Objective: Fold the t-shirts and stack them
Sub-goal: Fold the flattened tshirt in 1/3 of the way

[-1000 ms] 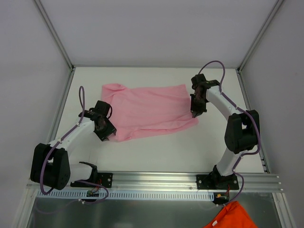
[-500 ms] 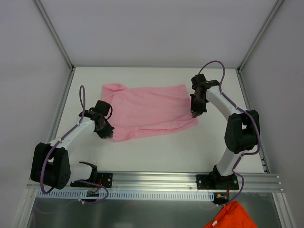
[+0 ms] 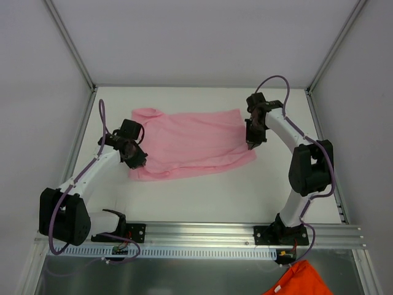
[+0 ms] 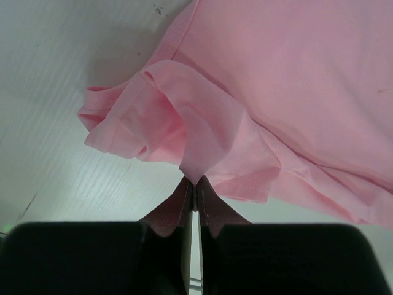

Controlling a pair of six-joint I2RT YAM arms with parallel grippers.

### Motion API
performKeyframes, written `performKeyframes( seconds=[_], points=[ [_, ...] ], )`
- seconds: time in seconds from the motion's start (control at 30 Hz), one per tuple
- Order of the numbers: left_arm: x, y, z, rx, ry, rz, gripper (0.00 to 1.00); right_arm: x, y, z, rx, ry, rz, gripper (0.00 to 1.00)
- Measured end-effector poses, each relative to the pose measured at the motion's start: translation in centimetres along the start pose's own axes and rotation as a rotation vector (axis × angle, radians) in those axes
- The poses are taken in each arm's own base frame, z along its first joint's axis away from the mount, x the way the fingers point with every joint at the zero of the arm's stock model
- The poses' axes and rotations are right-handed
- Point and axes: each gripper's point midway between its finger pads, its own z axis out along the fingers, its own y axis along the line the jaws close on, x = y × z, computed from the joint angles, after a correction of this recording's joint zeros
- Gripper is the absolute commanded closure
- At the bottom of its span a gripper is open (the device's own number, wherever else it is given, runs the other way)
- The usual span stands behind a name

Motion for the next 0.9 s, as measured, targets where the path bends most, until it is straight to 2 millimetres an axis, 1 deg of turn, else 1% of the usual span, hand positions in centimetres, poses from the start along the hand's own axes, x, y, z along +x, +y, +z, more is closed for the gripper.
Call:
performKeyframes(
  seconds=[0.13,0.33,0.57,0.7,0.9],
  points=[
    [-0.8,-0.7,0.1,-0.006,-0.01,0.011,1.0,-1.2,0.4,-0.2,-0.004,-0.017,-0.005,0.99],
    [-2.0,-1.8,1.1,-0.04,-0.017,0.02,1.0,-3.5,0.9,-0.9,-0.008,-0.062,-0.005,0.99],
    [-3.5,-3.0,2.1,-0.068,-0.043,0.023,1.0,-5.6,1.5,-0.1,0.004,-0.067,-0.004,0.99],
    [-4.2,-2.7,2.0,-0.093,-0.073,0.022,1.0,-6.3,1.3,0.5,0.028,-0.064,-0.004,0.99],
    [-4.7,-1.6,2.0,-0.141,-0.1,0.022,1.0,-5.9,0.3,0.6,0.076,-0.05,-0.001,0.99]
  ],
)
